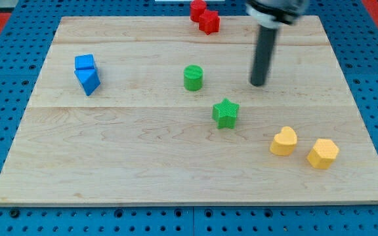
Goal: Push the green star into the green circle
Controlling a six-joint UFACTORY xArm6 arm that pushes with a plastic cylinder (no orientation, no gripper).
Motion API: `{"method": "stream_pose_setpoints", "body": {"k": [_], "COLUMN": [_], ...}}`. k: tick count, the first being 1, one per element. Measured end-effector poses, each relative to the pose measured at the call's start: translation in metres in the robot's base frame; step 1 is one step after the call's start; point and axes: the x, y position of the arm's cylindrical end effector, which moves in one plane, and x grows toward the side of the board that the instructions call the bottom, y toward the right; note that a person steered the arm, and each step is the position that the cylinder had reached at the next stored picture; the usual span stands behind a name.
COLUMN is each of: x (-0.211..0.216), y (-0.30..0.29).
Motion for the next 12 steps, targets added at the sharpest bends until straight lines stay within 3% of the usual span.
{"method": "stream_pose_setpoints", "body": {"k": [1, 3, 4, 6, 9, 12], "x": [0.047, 0.074, 0.060, 0.018, 0.018, 0.022], "y": [-0.029, -0.122, -0.178, -0.166, -0.169, -0.111]}}
